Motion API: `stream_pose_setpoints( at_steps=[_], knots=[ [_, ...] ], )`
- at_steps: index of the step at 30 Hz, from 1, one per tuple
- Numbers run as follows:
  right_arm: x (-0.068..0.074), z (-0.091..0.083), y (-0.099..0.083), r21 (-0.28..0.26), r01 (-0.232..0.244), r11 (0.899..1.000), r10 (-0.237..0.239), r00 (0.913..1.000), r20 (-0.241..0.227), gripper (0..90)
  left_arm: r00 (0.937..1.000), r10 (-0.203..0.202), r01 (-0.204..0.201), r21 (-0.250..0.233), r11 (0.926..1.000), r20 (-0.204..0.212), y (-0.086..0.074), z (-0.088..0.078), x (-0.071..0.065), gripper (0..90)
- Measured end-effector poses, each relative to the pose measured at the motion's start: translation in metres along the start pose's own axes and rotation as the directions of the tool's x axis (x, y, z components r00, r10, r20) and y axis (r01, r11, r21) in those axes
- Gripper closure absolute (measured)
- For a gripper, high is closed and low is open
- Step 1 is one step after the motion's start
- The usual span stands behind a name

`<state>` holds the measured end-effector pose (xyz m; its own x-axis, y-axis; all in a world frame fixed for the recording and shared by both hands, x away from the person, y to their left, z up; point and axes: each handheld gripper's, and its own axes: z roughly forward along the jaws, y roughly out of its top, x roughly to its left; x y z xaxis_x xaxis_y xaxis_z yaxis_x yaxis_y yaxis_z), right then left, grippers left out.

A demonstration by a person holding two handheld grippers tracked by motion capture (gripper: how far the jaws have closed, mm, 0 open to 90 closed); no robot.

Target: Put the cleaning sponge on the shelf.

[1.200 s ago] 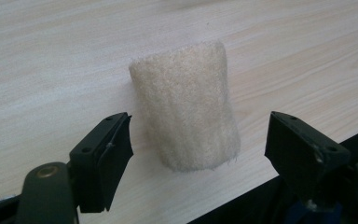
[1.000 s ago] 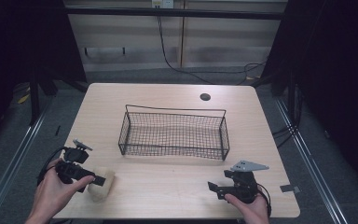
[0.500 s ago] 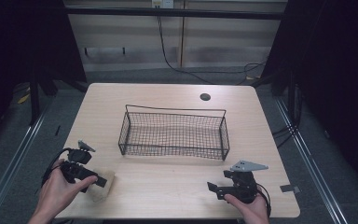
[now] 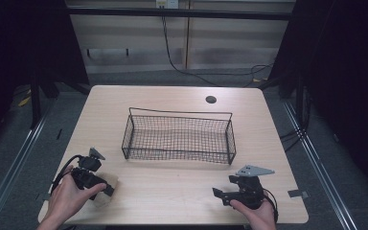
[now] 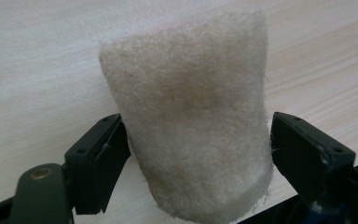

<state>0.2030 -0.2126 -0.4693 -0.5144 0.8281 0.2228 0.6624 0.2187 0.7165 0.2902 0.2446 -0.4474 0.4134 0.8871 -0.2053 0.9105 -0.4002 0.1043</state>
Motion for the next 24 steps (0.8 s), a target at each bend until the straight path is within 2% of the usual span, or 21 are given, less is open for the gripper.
stream_pose_setpoints(
  at_steps=[13,17,18,21,23,24],
  knots=[
    [-0.0001,0.0006,-0.0003,0.008,0.003,1.000,-0.003,1.0000,0.001,19.0,1.0000,0.002,-0.002,0.042,0.9991,0.006,0.0058,0.0058,-0.0025,24.0],
    [0.0000,0.0007,-0.0002,0.009,0.004,1.000,-0.004,1.0000,0.002,19.1,1.0000,-0.002,0.002,0.039,0.9993,0.008,0.0062,0.0061,-0.0025,25.2],
    [-0.0001,0.0007,-0.0004,0.010,0.004,1.000,-0.004,1.0000,0.004,19.1,0.9999,0.000,0.000,0.003,1.0000,0.011,0.0055,0.0049,-0.0021,25.9],
    [0.0000,0.0004,-0.0005,0.011,0.000,1.000,0.000,1.0000,0.005,19.2,1.0000,0.005,-0.005,0.012,0.9999,-0.001,0.0052,0.0054,-0.0010,26.1],
    [-0.0004,0.0004,-0.0004,0.011,-0.001,1.000,0.001,1.0000,0.003,19.2,0.9997,0.003,-0.003,0.011,0.9999,0.024,0.0047,0.0050,0.0006,26.3],
    [-0.0003,0.0005,-0.0004,0.012,-0.002,1.000,0.001,1.0000,0.003,19.2,0.9991,0.014,-0.015,0.016,0.9998,0.040,0.0039,0.0043,0.0016,26.3]
  ],
)
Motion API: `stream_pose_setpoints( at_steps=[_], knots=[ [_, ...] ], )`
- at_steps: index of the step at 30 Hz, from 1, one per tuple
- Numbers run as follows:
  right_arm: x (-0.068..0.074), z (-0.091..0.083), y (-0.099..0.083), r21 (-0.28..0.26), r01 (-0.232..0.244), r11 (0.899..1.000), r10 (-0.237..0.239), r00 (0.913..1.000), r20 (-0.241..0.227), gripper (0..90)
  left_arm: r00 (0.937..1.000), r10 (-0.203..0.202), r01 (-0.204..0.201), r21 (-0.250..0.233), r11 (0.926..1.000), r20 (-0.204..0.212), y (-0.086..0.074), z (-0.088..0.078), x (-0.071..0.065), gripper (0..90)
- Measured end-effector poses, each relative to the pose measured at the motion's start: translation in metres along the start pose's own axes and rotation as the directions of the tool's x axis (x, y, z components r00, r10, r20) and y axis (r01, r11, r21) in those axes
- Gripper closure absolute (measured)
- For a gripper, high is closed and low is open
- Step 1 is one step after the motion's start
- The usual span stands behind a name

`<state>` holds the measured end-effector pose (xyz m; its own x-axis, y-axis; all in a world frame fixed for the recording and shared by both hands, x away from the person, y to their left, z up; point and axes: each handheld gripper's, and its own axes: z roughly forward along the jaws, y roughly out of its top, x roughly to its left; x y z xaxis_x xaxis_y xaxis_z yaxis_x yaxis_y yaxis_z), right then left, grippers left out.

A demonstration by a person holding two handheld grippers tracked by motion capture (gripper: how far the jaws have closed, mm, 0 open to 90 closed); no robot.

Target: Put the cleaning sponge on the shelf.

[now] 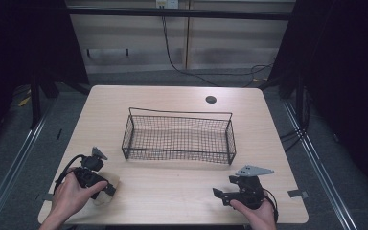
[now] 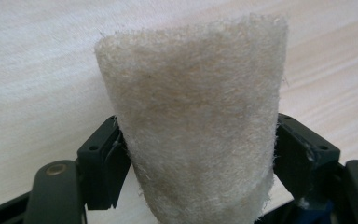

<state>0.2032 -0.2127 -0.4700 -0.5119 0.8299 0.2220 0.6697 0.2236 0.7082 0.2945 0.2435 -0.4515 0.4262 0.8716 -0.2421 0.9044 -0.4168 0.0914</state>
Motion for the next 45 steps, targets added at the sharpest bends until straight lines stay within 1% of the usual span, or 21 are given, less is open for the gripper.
stream_pose_setpoints(
  at_steps=[2,3,4,5,6,8,14,17,19,21,22,25,26,27,29,32,35,37,41,42,45],
  knots=[
    [0.000,0.000,0.000,0.000,0.001,1.000,-0.001,1.0000,-0.001,19.2,1.0000,-0.002,0.002,0.004,1.0000,0.000,0.000,-0.001,0.000,26.4],
    [0.000,0.000,0.000,0.000,0.001,1.000,-0.001,1.0000,-0.001,19.2,1.0000,0.005,-0.005,-0.008,1.0000,-0.005,-0.001,-0.001,0.000,26.4],
    [0.000,0.000,0.000,0.000,0.003,1.000,-0.003,1.0000,0.001,19.2,0.9998,0.018,-0.018,-0.006,0.9998,0.003,-0.002,-0.002,0.000,26.4],
    [0.000,0.000,0.000,0.000,0.003,1.000,-0.003,1.0000,0.001,19.2,0.9998,0.018,-0.018,-0.006,0.9998,0.003,-0.002,-0.002,0.000,26.4],
    [0.000,0.000,0.000,0.000,0.001,1.000,-0.001,1.0000,-0.001,19.1,0.9987,0.034,-0.034,-0.007,0.9994,0.036,-0.002,-0.004,0.000,26.4],
    [0.000,0.000,0.000,0.001,0.001,1.000,-0.001,1.0000,0.000,19.2,0.9981,0.038,-0.038,-0.003,0.9993,0.049,-0.002,-0.005,0.001,26.4],
    [0.000,0.000,0.000,0.001,0.000,1.000,0.000,1.0000,-0.001,19.2,0.9958,0.065,-0.062,-0.040,0.9973,0.065,-0.001,-0.014,0.000,26.4],
    [0.000,0.000,0.000,0.000,0.000,1.000,0.000,1.0000,-0.001,19.2,0.9930,0.066,-0.060,-0.059,0.9964,0.098,-0.002,-0.017,-0.002,26.4],
    [0.000,0.000,0.000,0.001,0.000,1.000,0.000,1.0000,0.001,19.2,0.9924,0.070,-0.063,-0.071,0.9955,0.101,-0.003,-0.021,-0.001,26.4],
    [0.000,0.000,0.000,0.000,-0.001,1.000,0.001,1.0000,0.001,19.2,0.9890,0.069,-0.058,-0.082,0.9949,0.131,-0.004,-0.023,0.000,26.4],
    [0.000,0.000,0.000,-0.001,0.001,1.000,-0.001,1.0000,0.001,19.2,0.9875,0.078,-0.067,-0.083,0.9943,0.137,-0.005,-0.025,0.000,26.4],
    [0.000,0.000,0.000,0.001,-0.002,1.000,0.002,1.0000,0.002,19.3,0.9848,0.081,-0.069,-0.086,0.9939,0.154,-0.007,-0.028,0.002,26.5],
    [0.000,0.000,0.000,-0.002,0.001,1.000,-0.001,1.0000,0.003,19.5,0.9836,0.078,-0.063,-0.098,0.9932,0.163,-0.008,-0.028,0.003,26.5],
    [0.000,-0.001,0.000,-0.006,0.000,1.000,0.000,1.0000,0.004,19.5,0.9808,0.084,-0.067,-0.098,0.9929,0.176,-0.009,-0.031,0.003,26.5],
    [-0.001,-0.001,0.000,-0.008,-0.001,1.000,0.001,1.0000,0.006,19.5,0.9789,0.093,-0.077,-0.097,0.9924,0.182,-0.009,-0.032,0.004,26.5],
    [0.000,-0.001,0.000,-0.008,0.001,1.000,0.000,1.0000,0.007,19.5,0.9769,0.108,-0.087,-0.120,0.9890,0.185,-0.011,-0.040,0.001,26.5],
    [0.000,-0.001,0.000,-0.010,0.000,1.000,0.000,1.0000,0.006,19.5,0.9750,0.120,-0.096,-0.129,0.9870,0.187,-0.011,-0.045,-0.001,26.6],
    [0.000,-0.002,0.001,-0.017,0.003,1.000,-0.003,1.0000,0.005,19.5,0.9743,0.125,-0.100,-0.139,0.9852,0.187,-0.012,-0.048,-0.004,26.6],
    [-0.001,-0.003,0.001,-0.022,0.000,1.000,0.000,1.0000,0.004,19.5,0.9700,0.151,-0.125,-0.143,0.9818,0.190,-0.010,-0.054,-0.009,26.6],
    [0.000,-0.003,0.001,-0.022,0.000,1.000,0.000,1.0000,0.006,19.5,0.9686,0.165,-0.139,-0.148,0.9792,0.186,-0.009,-0.057,-0.013,26.6],
    [0.000,-0.003,0.001,-0.021,0.001,1.000,-0.001,1.0000,0.005,19.5,0.9658,0.176,-0.148,-0.155,0.9768,0.190,-0.007,-0.060,-0.016,26.6]
  ],
)
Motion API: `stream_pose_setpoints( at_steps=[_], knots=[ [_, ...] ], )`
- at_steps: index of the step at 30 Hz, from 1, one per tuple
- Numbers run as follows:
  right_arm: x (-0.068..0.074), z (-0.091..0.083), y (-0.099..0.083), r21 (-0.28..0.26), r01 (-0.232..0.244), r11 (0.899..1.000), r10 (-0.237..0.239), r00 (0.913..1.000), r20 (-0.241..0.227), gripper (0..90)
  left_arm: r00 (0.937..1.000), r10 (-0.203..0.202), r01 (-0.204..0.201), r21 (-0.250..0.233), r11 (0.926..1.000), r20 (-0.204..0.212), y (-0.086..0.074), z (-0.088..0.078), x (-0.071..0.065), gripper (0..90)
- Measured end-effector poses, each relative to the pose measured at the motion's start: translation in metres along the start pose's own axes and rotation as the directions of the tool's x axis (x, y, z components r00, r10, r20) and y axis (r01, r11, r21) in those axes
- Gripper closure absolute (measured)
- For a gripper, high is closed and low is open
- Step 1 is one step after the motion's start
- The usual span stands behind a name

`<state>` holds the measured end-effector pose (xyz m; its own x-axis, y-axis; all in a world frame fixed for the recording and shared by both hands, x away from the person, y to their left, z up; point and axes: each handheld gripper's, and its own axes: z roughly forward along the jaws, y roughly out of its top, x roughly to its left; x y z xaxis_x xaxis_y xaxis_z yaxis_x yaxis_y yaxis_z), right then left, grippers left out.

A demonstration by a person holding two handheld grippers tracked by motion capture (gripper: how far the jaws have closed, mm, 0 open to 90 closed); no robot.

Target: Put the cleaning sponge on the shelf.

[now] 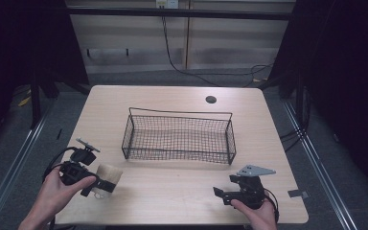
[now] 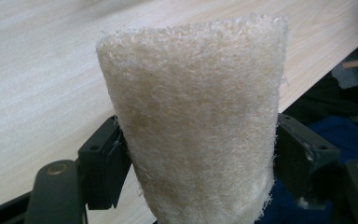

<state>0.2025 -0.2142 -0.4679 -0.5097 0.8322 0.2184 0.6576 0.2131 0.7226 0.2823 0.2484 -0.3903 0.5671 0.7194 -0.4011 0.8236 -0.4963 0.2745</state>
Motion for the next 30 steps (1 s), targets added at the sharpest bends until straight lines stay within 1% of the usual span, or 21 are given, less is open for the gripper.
stream_pose_setpoints(
  at_steps=[3,6,9,11,13,15,16,17,18,19,21,22,23,25,29,30],
  knots=[
    [0.000,0.000,0.000,0.000,0.000,1.000,0.000,1.0000,0.002,19.5,0.9997,0.024,-0.024,0.001,0.9997,0.002,0.003,-0.003,-0.006,26.6],
    [0.000,0.000,0.000,0.002,0.000,1.000,0.000,1.0000,0.001,19.6,0.9995,0.030,-0.030,0.007,0.9995,0.005,0.004,-0.005,-0.009,26.6],
    [0.001,-0.001,0.000,-0.001,0.004,1.000,-0.004,1.0000,-0.001,19.5,0.9990,0.045,-0.045,-0.004,0.9990,0.003,0.005,-0.009,-0.012,26.6],
    [0.000,0.000,0.000,0.000,0.002,1.000,-0.002,1.0000,0.001,19.5,0.9990,0.045,-0.045,-0.010,0.9989,0.005,0.006,-0.010,-0.013,26.6],
    [0.000,0.000,0.000,-0.001,0.002,1.000,-0.002,1.0000,0.001,19.5,0.9987,0.050,-0.050,-0.021,0.9985,-0.002,0.009,-0.013,-0.015,26.6],
    [0.001,0.000,0.000,-0.003,0.004,1.000,-0.004,1.0000,-0.001,19.5,0.9984,0.056,-0.056,-0.021,0.9982,0.001,0.013,-0.015,-0.017,26.6],
    [0.001,-0.001,0.000,-0.003,0.004,1.000,-0.004,1.0000,-0.001,19.5,0.9987,0.052,-0.052,-0.026,0.9983,-0.003,0.015,-0.015,-0.019,26.6],
    [0.000,0.000,0.000,-0.003,0.002,1.000,-0.002,1.0000,-0.001,19.4,0.9982,0.059,-0.059,-0.025,0.9980,-0.009,0.020,-0.018,-0.021,26.6],
    [0.000,0.000,0.000,-0.003,0.002,1.000,-0.002,1.0000,-0.001,19.4,0.9982,0.059,-0.059,-0.025,0.9980,-0.009,0.020,-0.018,-0.021,26.6],
    [0.000,0.000,0.000,-0.003,0.001,1.000,-0.001,1.0000,0.000,19.5,0.9978,0.066,-0.066,-0.023,0.9975,-0.009,0.026,-0.020,-0.024,26.6],
    [0.001,-0.001,0.000,-0.003,0.003,1.000,-0.003,1.0000,-0.002,19.5,0.9975,0.068,-0.068,-0.021,0.9975,-0.017,0.028,-0.021,-0.025,26.6],
    [0.001,-0.001,0.000,-0.003,0.003,1.000,-0.003,1.0000,-0.002,19.5,0.9978,0.062,-0.062,-0.023,0.9978,-0.023,0.031,-0.021,-0.026,26.6],
    [0.000,-0.001,0.000,-0.002,0.003,1.000,-0.003,1.0000,-0.003,19.5,0.9976,0.062,-0.062,-0.015,0.9979,-0.031,0.036,-0.022,-0.029,26.6],
    [0.000,-0.001,0.000,-0.003,0.003,1.000,-0.003,1.0000,-0.002,19.5,0.9971,0.067,-0.067,-0.006,0.9977,-0.036,0.038,-0.023,-0.029,26.6],
    [0.000,-0.001,0.000,-0.002,0.003,1.000,-0.003,1.0000,-0.004,19.5,0.9974,0.057,-0.058,-0.015,0.9982,-0.045,0.047,-0.027,-0.035,26.6],
    [0.000,-0.001,0.000,-0.002,0.003,1.000,-0.003,1.0000,-0.004,19.5,0.9965,0.070,-0.071,-0.009,0.9975,-0.046,0.051,-0.030,-0.038,26.6]
  ],
)
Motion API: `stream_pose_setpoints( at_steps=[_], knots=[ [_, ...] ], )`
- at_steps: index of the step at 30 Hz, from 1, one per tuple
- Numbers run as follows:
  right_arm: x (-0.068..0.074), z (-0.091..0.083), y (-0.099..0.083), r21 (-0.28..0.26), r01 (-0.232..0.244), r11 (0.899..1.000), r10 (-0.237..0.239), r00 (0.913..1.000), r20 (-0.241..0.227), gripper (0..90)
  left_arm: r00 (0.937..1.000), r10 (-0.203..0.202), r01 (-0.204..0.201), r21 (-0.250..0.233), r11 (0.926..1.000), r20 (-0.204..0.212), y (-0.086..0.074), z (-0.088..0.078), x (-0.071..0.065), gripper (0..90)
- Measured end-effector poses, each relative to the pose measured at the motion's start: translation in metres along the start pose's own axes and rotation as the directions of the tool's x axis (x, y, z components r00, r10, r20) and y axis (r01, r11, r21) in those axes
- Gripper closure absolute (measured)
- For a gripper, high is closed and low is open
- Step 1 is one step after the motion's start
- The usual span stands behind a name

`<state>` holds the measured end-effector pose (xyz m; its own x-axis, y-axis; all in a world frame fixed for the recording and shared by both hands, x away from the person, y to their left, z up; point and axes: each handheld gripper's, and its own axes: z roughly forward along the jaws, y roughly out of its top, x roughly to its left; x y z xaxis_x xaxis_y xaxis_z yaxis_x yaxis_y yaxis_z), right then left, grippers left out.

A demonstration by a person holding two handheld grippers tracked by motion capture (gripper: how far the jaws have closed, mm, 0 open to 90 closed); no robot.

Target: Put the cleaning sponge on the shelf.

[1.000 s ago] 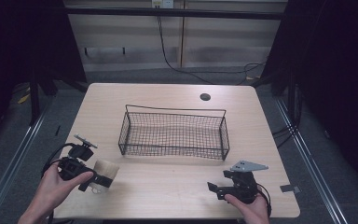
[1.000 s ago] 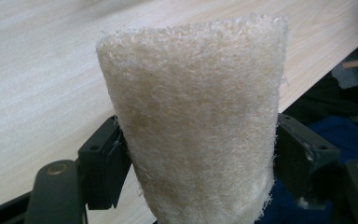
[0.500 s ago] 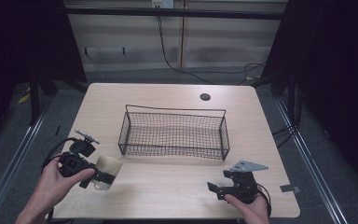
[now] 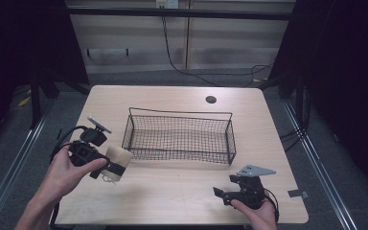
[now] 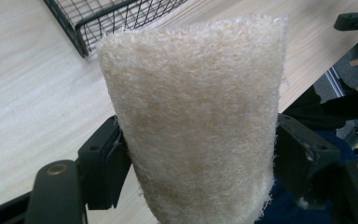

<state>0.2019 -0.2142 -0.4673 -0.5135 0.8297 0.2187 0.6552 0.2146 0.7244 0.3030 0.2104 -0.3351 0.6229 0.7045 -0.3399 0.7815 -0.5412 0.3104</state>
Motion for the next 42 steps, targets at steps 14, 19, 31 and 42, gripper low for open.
stream_pose_setpoints(
  at_steps=[14,19,31,42],
  knots=[
    [0.000,0.001,0.000,-0.001,0.007,1.000,-0.007,1.0000,-0.005,19.1,0.9998,0.017,-0.017,0.002,0.9999,-0.010,0.033,-0.010,-0.007,26.6],
    [0.000,0.000,0.000,-0.001,0.005,1.000,-0.005,1.0000,-0.005,19.0,0.9996,0.027,-0.027,0.008,0.9996,-0.013,0.045,-0.010,-0.008,26.6],
    [0.000,0.001,0.000,0.002,0.002,1.000,-0.002,1.0000,-0.009,18.9,0.9997,-0.016,0.015,-0.020,0.9997,-0.020,0.073,-0.020,-0.007,26.7],
    [0.000,0.000,-0.001,0.002,0.003,1.000,-0.003,0.9999,-0.013,18.9,0.9991,-0.041,0.040,-0.050,0.9979,-0.015,0.095,-0.019,-0.009,26.6]
  ],
)
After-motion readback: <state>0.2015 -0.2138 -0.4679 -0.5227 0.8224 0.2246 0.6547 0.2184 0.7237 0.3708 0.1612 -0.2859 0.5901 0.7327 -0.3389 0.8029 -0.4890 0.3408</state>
